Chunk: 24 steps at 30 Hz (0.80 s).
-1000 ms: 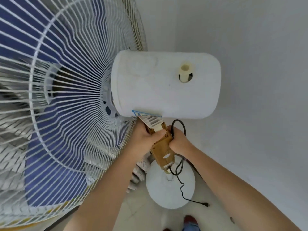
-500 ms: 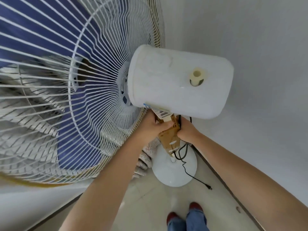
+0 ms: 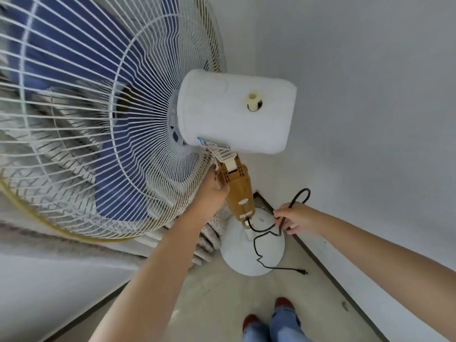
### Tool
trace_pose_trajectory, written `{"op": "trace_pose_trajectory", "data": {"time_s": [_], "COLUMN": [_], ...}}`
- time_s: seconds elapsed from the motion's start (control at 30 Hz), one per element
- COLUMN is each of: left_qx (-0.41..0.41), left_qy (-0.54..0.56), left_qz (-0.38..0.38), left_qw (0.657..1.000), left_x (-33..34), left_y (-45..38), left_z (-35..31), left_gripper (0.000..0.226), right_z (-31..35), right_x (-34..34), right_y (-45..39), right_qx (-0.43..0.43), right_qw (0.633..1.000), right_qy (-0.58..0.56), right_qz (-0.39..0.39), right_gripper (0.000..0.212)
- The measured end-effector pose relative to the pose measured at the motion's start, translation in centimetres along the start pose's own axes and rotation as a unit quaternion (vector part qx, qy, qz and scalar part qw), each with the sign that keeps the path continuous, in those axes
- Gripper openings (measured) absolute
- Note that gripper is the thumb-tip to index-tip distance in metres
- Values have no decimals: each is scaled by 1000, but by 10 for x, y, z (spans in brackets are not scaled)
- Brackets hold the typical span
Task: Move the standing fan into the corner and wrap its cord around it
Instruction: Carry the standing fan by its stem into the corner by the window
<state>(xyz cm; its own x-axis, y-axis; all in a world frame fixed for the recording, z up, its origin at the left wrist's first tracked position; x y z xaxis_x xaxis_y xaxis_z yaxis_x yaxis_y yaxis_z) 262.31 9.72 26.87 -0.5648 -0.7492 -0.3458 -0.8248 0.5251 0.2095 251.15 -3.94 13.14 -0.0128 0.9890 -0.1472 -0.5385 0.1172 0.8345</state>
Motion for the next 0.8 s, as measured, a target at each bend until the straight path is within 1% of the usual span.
{"op": "trace_pose_trajectory", "data": {"time_s": [0.07, 0.13, 0.23, 0.33, 0.4, 0.47, 0.5, 0.53, 0.57, 0.6, 0.67, 0.73, 0.77, 0.8], "left_qx": [-40, -54, -71, -67, -54, -53, -40, -43, -48, -50, -34, -2, 14, 25], "left_qy": [-22, -67, -127, -147, -130, -157, -177, -181, -176, -171, -159, -166, -163, -148], "left_qz": [-6, 2, 22, 35, 31, 35, 38, 38, 31, 23, 2, -11, -29, -52], "left_qw": [999, 996, 989, 986, 989, 985, 983, 982, 983, 984, 987, 986, 986, 987], "left_x": [-4, -6, -9, -18, -28, -39, -59, -66, -76, -88, -119, -146, -161, -175], "left_y": [17, 31, 50, 73, 91, 108, 126, 133, 142, 153, 180, 193, 197, 200], "left_z": [14, 21, 27, 28, 27, 33, 33, 41, 47, 54, 56, 48, 40, 32], "left_gripper": [52, 46, 48, 45, 43, 42, 42, 43, 43, 44, 42, 39, 38, 35], "right_z": [-25, -47, -76, -93, -96, -95, -92, -96, -98, -98, -83, -50, -31, -12], "right_x": [-1, -2, 1, 13, 19, 17, 31, 36, 43, 57, 90, 122, 137, 149], "right_y": [12, 23, 40, 61, 78, 93, 109, 113, 118, 125, 138, 150, 158, 165], "right_qx": [34, 63, 97, 101, 87, 66, 51, 52, 59, 57, 35, -17, -48, -82], "right_qw": [999, 997, 993, 991, 987, 975, 964, 955, 944, 935, 930, 944, 956, 966], "right_qy": [-25, -36, -41, -34, -27, 46, 88, 129, 177, 217, 245, 219, 182, 131], "right_qz": [-15, -35, -58, -84, -131, -208, -247, -262, -272, -276, -272, -245, -226, -206], "right_gripper": [16, 23, 30, 31, 28, 12, 13, 19, 18, 17, 19, 32, 34, 31]}}
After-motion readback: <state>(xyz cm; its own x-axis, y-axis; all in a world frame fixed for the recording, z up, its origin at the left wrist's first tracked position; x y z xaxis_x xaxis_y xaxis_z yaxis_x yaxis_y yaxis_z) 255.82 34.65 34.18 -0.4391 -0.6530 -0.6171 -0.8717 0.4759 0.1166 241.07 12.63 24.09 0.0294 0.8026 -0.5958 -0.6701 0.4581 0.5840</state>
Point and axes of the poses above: each hand's wrist, its own y-axis away from the middle knuckle, its own x-axis out of the palm, z = x × y, the point moved 10 cm from there along -y, towards the middle knuckle, and after that the axes turned 5 degrees about x, right-handed, at the moved point
